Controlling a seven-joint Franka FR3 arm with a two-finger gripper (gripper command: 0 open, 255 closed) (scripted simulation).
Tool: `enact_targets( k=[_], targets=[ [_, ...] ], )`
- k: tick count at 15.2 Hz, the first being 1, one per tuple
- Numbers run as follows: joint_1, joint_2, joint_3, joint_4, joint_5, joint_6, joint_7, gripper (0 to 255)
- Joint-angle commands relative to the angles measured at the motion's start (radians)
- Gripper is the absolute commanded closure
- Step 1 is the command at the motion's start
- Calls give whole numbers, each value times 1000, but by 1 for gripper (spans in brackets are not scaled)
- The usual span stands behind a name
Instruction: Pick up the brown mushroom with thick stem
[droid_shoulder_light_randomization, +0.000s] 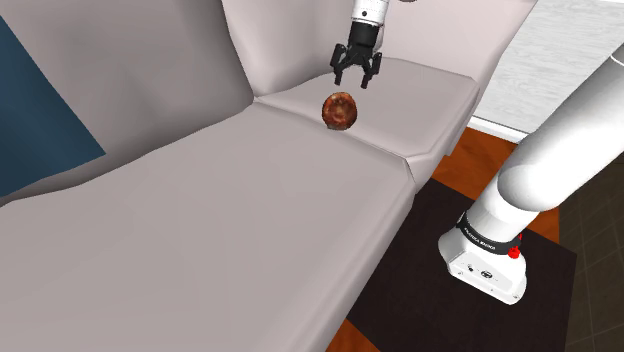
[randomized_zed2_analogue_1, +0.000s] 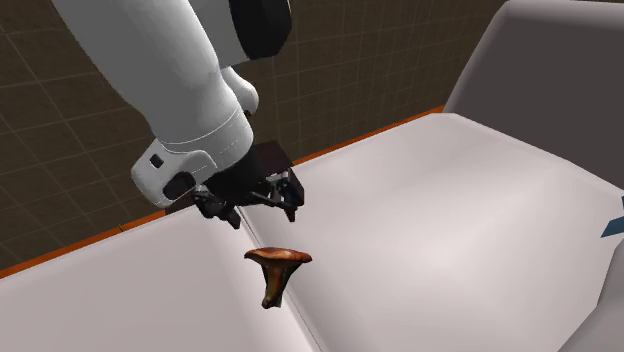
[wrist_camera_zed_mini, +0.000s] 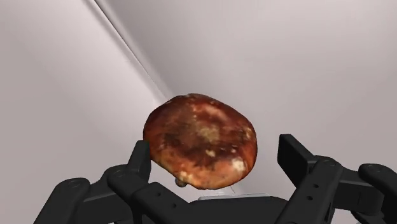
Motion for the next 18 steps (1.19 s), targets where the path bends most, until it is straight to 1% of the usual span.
enact_targets(
  k=[1,5,6,13,15,16,18],
  targets=[
    [-7,86,-11,40,26,6,11,0],
    [-23,255,-26,137,83,1,37,0],
    [-26,278,-27,151,91,-1,40,0],
    [-21,315,-29,104,105,79,13,0],
    [-21,318,-29,100,106,86,11,0],
    [-21,317,-29,96,107,88,10,255],
    [-20,316,-29,94,107,89,10,255]
  ],
)
